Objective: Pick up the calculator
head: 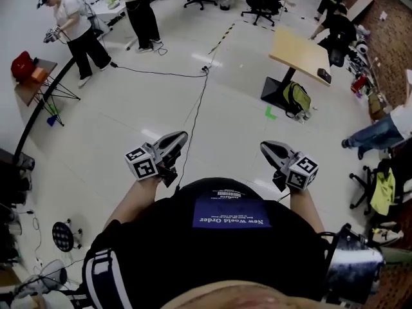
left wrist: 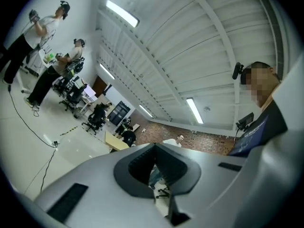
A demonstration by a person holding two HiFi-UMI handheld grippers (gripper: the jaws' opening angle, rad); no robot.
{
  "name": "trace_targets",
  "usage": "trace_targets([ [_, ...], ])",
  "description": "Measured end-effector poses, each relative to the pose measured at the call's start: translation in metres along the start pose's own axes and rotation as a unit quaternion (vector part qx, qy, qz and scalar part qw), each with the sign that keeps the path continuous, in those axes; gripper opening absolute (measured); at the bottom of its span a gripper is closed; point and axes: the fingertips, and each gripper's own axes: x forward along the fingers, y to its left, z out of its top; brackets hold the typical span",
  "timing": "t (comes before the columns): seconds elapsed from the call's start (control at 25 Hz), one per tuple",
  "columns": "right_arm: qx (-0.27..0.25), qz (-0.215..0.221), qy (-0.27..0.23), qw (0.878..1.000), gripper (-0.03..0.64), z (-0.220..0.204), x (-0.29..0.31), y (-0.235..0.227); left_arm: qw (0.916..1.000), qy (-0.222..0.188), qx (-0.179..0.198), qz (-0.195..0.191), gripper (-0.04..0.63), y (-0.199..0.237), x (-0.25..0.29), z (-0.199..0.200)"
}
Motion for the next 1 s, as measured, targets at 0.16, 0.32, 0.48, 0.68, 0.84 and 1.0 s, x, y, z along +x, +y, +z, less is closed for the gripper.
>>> trace_targets([
  [0.16, -0.012, 0.040, 0.011, 0.999, -0.015, 0.037, 0.011, -0.050, 0.9994, -0.023, 0.014, 0.023, 0.006, 0.010, 0.048, 0.016],
  [0.32, -0.037, 0.061, 0.001, 0.997, -0.015, 0.058, 0.012, -0.103, 0.9987, -0.043, 0.003, 0.028, 0.006, 0.022, 0.095, 0.022],
  [0.48, -0.026, 0.074, 0.000, 0.997, -0.015, 0.067, 0.026, -0.141, 0.9990, -0.027, 0.007, 0.035, 0.008, 0.044, 0.126, 0.026],
  [0.68, -0.023, 0.055, 0.017, 0.998, -0.015, 0.071, 0.065, -0.189, 0.9989, -0.029, -0.006, 0.037, 0.006, 0.100, 0.147, 0.044],
  [0.84, -0.020, 0.043, 0.019, 0.999, -0.015, 0.088, 0.124, -0.213, 0.9995, -0.023, -0.010, 0.019, 0.008, 0.160, 0.154, 0.068],
  [1.0, -0.042, 0.022, 0.015, 0.999, -0.015, 0.109, 0.204, -0.245, 0.9998, -0.016, -0.013, -0.001, 0.006, 0.238, 0.151, 0.121],
])
